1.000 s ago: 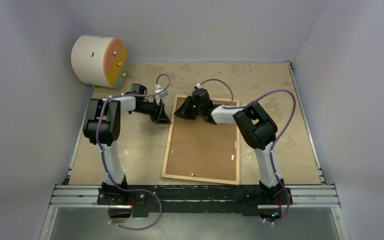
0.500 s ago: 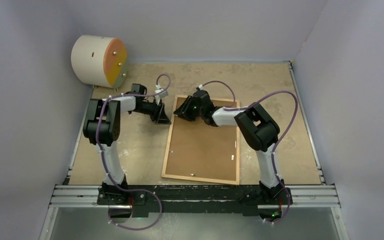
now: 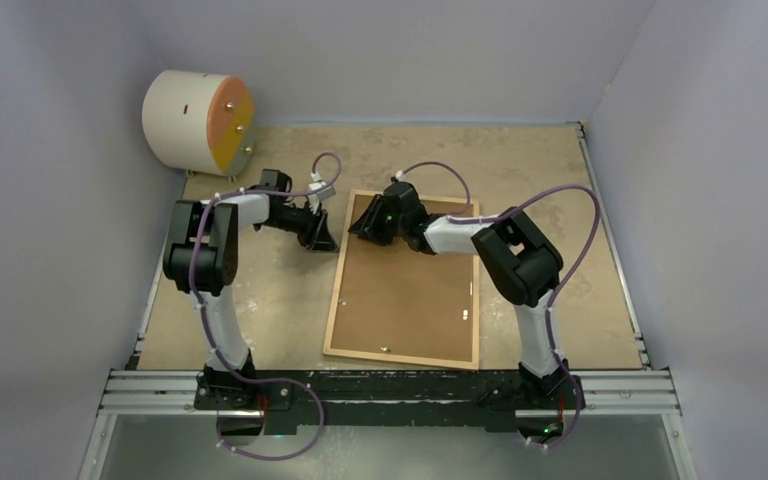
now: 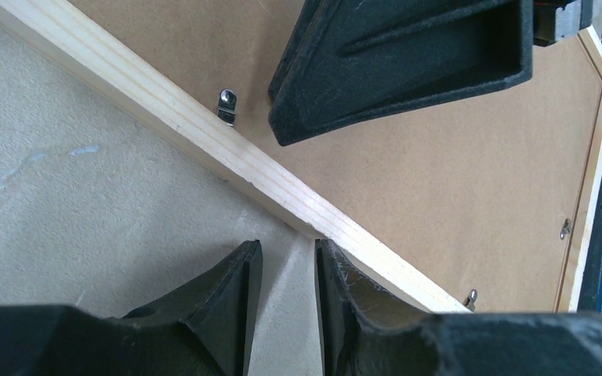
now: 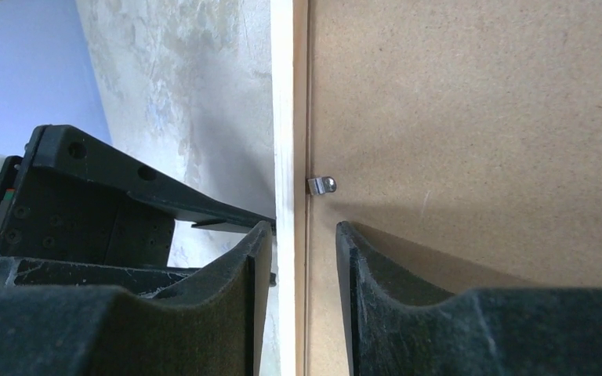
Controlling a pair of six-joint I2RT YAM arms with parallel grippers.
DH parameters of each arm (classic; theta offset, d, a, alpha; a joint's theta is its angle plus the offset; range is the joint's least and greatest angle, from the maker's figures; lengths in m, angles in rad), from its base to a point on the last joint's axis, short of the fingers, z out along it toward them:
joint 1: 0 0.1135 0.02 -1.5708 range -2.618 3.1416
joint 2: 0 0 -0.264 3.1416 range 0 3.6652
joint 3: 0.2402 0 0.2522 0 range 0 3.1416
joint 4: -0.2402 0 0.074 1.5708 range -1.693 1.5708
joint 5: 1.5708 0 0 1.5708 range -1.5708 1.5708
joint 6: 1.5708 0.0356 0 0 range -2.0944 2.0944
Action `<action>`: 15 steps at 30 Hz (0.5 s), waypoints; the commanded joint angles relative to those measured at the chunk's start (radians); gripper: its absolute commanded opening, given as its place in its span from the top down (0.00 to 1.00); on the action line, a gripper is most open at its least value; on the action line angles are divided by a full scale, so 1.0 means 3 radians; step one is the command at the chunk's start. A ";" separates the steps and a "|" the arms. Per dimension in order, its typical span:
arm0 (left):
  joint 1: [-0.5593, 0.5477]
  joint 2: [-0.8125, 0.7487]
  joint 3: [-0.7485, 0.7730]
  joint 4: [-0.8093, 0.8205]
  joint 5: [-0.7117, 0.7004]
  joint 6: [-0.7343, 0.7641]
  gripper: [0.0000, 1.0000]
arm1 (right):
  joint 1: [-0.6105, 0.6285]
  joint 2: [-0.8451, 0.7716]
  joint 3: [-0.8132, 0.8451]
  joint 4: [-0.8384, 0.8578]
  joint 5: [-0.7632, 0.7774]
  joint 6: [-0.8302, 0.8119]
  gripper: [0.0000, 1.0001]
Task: Put the photo into the frame
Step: Install the photo frame at the center of the board.
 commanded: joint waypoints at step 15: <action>-0.0043 0.0022 -0.0151 -0.0029 -0.0216 0.0130 0.66 | 0.0034 0.0348 0.0329 -0.0140 0.0053 0.0026 0.67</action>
